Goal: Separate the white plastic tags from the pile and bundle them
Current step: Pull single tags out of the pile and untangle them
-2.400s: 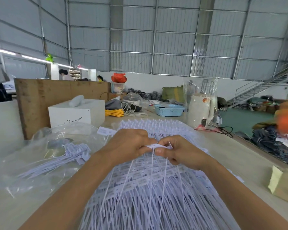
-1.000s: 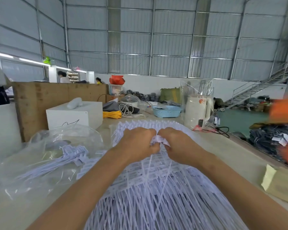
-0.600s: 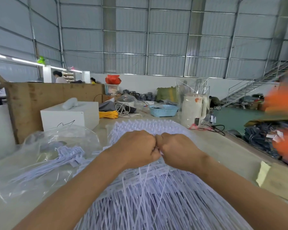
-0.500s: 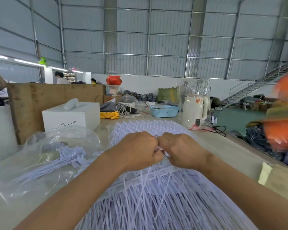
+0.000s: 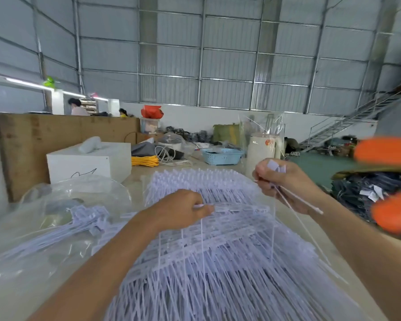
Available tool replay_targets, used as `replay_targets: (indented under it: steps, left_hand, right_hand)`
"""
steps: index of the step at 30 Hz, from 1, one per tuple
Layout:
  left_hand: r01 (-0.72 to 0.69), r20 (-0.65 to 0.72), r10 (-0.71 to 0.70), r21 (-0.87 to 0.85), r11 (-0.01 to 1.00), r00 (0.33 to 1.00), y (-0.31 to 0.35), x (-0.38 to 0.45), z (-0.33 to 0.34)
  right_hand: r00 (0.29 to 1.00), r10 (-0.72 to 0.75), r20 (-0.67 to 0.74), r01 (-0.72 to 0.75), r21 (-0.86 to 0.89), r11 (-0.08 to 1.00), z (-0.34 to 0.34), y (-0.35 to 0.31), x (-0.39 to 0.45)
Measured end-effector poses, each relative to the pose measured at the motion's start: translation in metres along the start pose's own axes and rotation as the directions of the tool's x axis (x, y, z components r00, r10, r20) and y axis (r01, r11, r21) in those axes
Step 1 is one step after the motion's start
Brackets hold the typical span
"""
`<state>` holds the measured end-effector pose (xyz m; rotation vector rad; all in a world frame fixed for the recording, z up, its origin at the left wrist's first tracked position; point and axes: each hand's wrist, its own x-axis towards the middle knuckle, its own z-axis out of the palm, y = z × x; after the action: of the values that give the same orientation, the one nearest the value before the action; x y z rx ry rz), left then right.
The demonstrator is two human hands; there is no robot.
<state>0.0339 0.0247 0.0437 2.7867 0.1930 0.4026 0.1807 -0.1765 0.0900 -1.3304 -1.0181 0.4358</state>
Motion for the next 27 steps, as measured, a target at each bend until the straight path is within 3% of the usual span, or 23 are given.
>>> replay_targets:
  steps: [4, 6, 8, 9, 11, 13, 16, 18, 20, 22, 24, 27]
  left_hand:
    - [0.044, 0.038, -0.044, 0.005, 0.999, 0.998, -0.002, 0.004, 0.008]
    - [0.041, -0.029, -0.039, 0.072, 0.997, 0.999, 0.002, 0.003, 0.007]
    - [0.023, -0.158, -0.043, -0.126, 0.992, 0.987, 0.016, -0.002, 0.000]
    - [0.018, -0.189, -0.085, -0.334, 0.942, 0.978, 0.027, -0.005, -0.005]
    - [0.039, -0.083, -0.139, -0.710, 0.703, 0.987, 0.048, -0.011, -0.012]
    - [0.105, 0.057, -0.108, -0.852, 0.513, 0.993, 0.060, -0.015, -0.009]
    - [0.156, 0.132, -0.086, -0.903, 0.401, 0.987, 0.065, -0.019, -0.003]
    - [0.159, 0.120, -0.108, -0.838, 0.522, 0.987, 0.060, -0.020, 0.002]
    - [0.137, 0.033, -0.165, -0.727, 0.673, 0.986, 0.053, -0.019, 0.008]
    - [0.115, -0.050, -0.235, -0.760, 0.640, 0.971, 0.048, -0.017, 0.011]
    - [0.088, -0.096, -0.271, -0.799, 0.595, 0.958, 0.043, -0.016, 0.008]
    - [0.085, -0.258, -0.288, -0.591, 0.802, 0.922, 0.029, -0.019, 0.002]
  right_hand:
    - [0.994, -0.037, 0.101, 0.016, 0.207, 0.978, 0.025, 0.003, 0.012]
    - [0.988, -0.060, 0.141, 0.025, 0.237, 0.971, 0.035, 0.005, 0.016]
    - [0.981, -0.069, 0.178, 0.035, 0.189, 0.981, 0.045, 0.008, 0.017]
    - [0.981, -0.072, 0.183, 0.049, 0.127, 0.991, 0.050, 0.009, 0.018]
    - [0.984, -0.108, 0.143, 0.116, -0.047, 0.992, 0.060, 0.012, 0.018]
    - [0.981, -0.187, 0.058, 0.195, -0.207, 0.959, 0.071, 0.013, 0.019]
    - [0.947, -0.315, -0.055, 0.268, -0.401, 0.876, 0.084, 0.015, 0.024]
    - [0.934, -0.336, -0.120, 0.245, -0.469, 0.849, 0.091, 0.016, 0.026]
    - [0.940, -0.292, -0.178, 0.211, -0.372, 0.904, 0.095, 0.016, 0.028]
    - [0.952, -0.211, -0.221, 0.172, -0.184, 0.968, 0.099, 0.017, 0.032]
    - [0.956, -0.177, -0.234, 0.155, -0.108, 0.982, 0.103, 0.018, 0.038]
    - [0.929, -0.259, -0.265, 0.195, -0.243, 0.950, 0.114, 0.022, 0.044]
